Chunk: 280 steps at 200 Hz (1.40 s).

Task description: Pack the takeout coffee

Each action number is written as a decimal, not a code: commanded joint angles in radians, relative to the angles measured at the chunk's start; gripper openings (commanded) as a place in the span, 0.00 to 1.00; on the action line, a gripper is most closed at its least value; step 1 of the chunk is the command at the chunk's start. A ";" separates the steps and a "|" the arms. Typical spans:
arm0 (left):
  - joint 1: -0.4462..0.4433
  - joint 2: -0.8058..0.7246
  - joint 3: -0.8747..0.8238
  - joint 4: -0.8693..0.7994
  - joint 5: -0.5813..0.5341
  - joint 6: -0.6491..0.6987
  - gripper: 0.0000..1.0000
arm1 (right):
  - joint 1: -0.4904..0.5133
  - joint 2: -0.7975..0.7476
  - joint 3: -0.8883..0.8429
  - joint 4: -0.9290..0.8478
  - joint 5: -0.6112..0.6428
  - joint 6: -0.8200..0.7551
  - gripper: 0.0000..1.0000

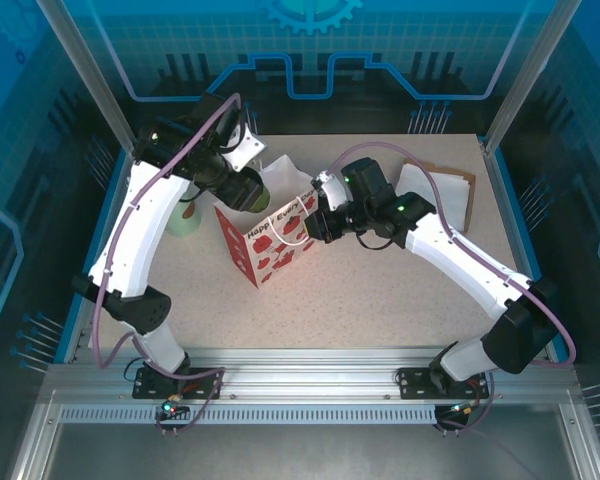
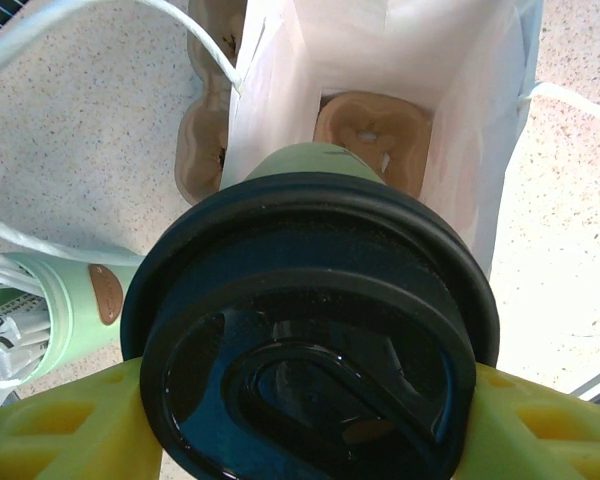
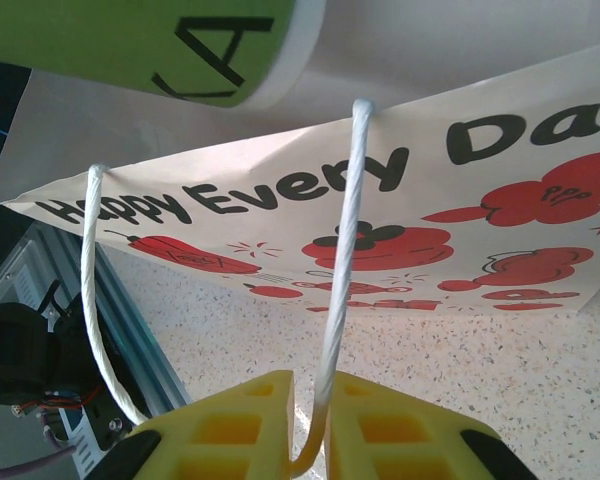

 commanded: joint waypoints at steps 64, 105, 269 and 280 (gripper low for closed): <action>0.010 0.084 -0.021 -0.080 0.015 0.002 0.45 | 0.016 0.015 0.018 0.001 0.020 -0.019 0.15; 0.010 0.106 -0.037 -0.089 0.029 0.006 0.45 | 0.016 0.016 0.015 -0.001 0.026 -0.024 0.15; 0.011 0.172 -0.105 -0.105 0.023 0.007 0.46 | 0.017 0.022 0.010 -0.013 0.065 -0.045 0.14; 0.010 0.169 -0.117 -0.104 0.017 0.007 0.46 | 0.017 0.022 0.010 -0.013 0.067 -0.047 0.14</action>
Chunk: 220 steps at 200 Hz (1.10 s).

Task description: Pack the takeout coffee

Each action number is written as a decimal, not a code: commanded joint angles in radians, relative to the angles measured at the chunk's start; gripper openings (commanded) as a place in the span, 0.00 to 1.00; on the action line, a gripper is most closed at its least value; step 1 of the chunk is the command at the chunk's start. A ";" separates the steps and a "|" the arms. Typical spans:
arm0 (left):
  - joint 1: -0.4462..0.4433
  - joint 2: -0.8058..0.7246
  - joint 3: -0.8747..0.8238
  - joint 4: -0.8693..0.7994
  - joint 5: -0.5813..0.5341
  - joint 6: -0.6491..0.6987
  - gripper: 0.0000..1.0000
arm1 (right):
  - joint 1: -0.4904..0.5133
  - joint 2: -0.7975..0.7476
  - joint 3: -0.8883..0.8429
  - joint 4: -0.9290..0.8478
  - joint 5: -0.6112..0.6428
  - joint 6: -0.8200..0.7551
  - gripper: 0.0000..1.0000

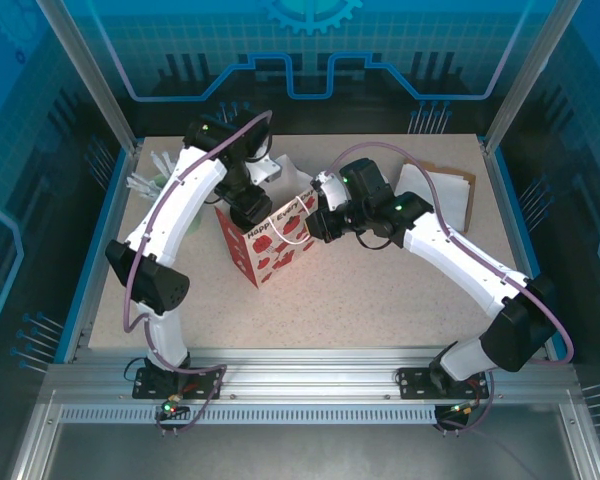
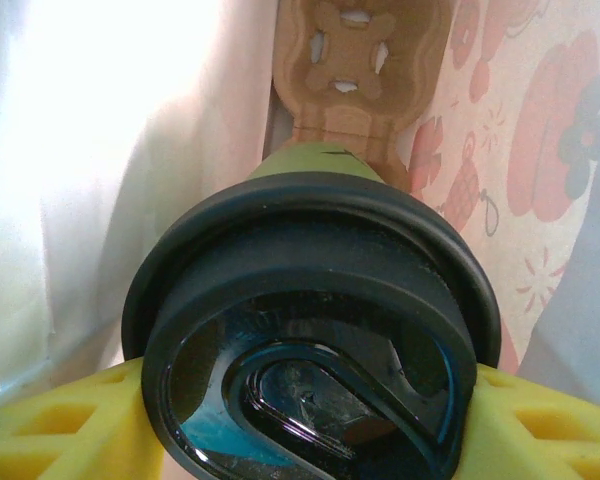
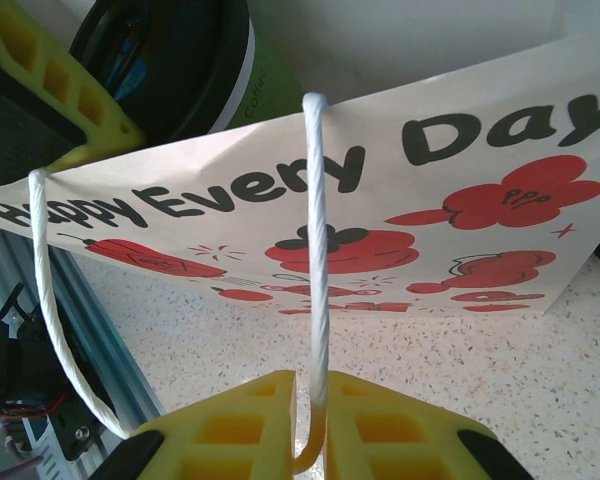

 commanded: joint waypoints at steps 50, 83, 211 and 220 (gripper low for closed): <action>0.012 0.003 -0.040 -0.054 0.000 0.011 0.46 | 0.017 0.015 0.011 -0.011 0.015 -0.022 0.14; 0.014 0.016 -0.042 -0.049 -0.001 0.029 0.46 | 0.017 0.015 0.015 -0.013 0.019 -0.023 0.14; 0.016 0.074 -0.044 -0.027 0.008 0.072 0.45 | 0.018 0.028 0.034 -0.026 0.019 -0.026 0.14; 0.015 0.075 -0.049 -0.022 0.007 0.073 0.45 | 0.018 0.029 0.035 -0.025 0.018 -0.026 0.14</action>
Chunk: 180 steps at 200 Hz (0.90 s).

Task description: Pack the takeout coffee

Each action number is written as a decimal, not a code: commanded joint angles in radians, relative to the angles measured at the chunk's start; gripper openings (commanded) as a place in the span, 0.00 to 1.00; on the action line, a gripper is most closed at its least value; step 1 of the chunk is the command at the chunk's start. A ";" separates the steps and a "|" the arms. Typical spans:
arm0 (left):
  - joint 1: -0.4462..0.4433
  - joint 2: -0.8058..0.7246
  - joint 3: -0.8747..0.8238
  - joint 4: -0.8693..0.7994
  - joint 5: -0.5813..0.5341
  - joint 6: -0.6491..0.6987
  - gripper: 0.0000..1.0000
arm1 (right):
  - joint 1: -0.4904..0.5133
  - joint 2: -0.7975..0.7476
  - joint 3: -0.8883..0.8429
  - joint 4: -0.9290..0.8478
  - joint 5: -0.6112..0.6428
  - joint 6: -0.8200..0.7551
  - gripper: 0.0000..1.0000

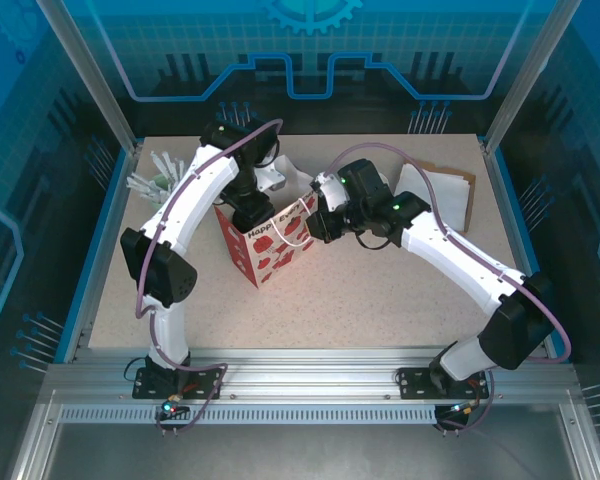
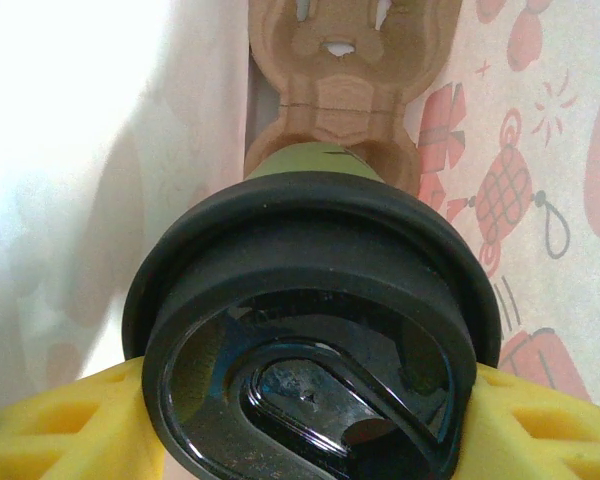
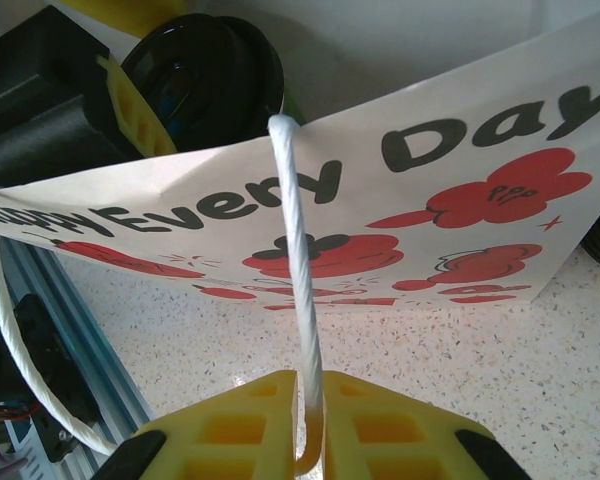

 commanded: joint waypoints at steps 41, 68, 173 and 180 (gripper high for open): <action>0.010 -0.003 -0.033 -0.008 0.011 0.022 0.45 | 0.019 0.022 0.039 -0.018 -0.007 -0.016 0.14; 0.011 0.000 -0.045 -0.001 0.010 0.021 0.45 | 0.021 0.024 0.041 -0.016 -0.008 -0.016 0.14; 0.011 0.028 -0.080 0.042 0.013 0.015 0.45 | 0.029 0.031 0.039 -0.016 -0.004 -0.014 0.15; 0.010 0.026 -0.082 0.045 0.012 0.015 0.45 | 0.030 0.031 0.041 -0.018 -0.004 -0.014 0.15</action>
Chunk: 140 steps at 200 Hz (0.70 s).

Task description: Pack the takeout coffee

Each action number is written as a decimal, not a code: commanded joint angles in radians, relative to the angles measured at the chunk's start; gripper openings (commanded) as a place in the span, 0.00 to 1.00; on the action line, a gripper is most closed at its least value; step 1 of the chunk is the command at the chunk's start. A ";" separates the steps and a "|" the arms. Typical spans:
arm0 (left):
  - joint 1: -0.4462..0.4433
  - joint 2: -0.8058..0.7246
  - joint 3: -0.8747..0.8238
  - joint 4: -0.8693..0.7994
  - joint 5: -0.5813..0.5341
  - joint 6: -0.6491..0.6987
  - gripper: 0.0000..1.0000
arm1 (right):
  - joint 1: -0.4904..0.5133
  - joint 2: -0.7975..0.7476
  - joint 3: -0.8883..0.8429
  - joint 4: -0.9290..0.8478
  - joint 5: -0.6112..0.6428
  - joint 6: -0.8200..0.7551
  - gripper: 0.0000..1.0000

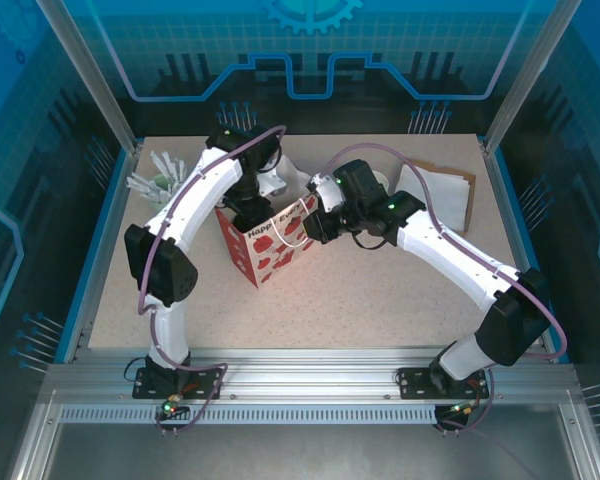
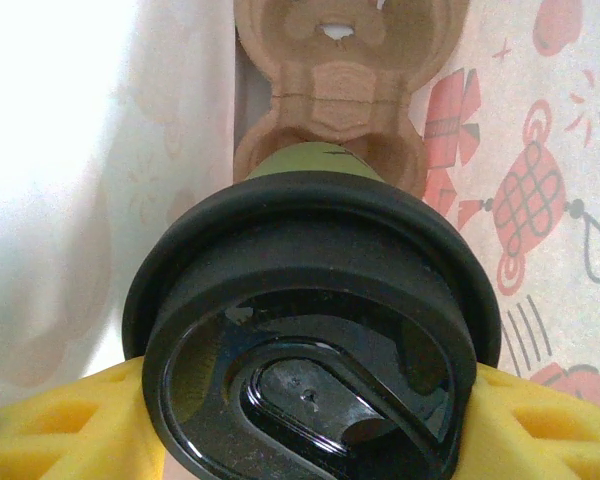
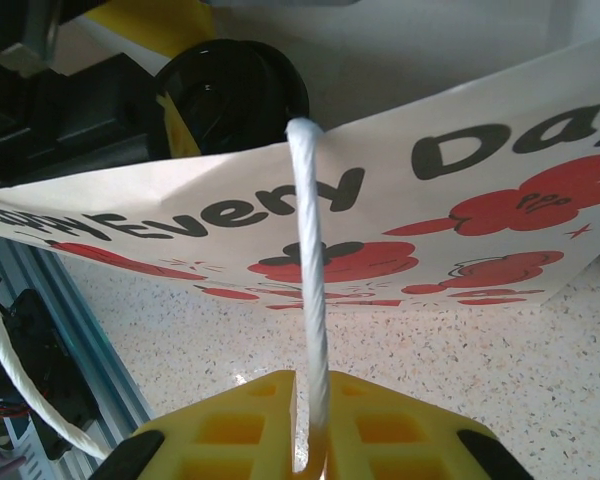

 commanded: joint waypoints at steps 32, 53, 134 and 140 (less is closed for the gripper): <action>0.011 0.012 -0.023 0.007 0.011 0.009 0.45 | 0.016 0.005 0.028 -0.018 -0.001 -0.015 0.15; 0.010 0.009 -0.026 0.008 0.011 0.008 0.45 | 0.017 0.008 0.027 -0.018 0.000 -0.015 0.15; 0.011 -0.007 -0.029 0.006 0.015 0.008 0.46 | 0.017 0.009 0.027 -0.015 -0.004 -0.013 0.15; 0.010 -0.007 -0.030 0.007 0.016 0.009 0.46 | 0.018 0.011 0.029 -0.015 -0.004 -0.013 0.15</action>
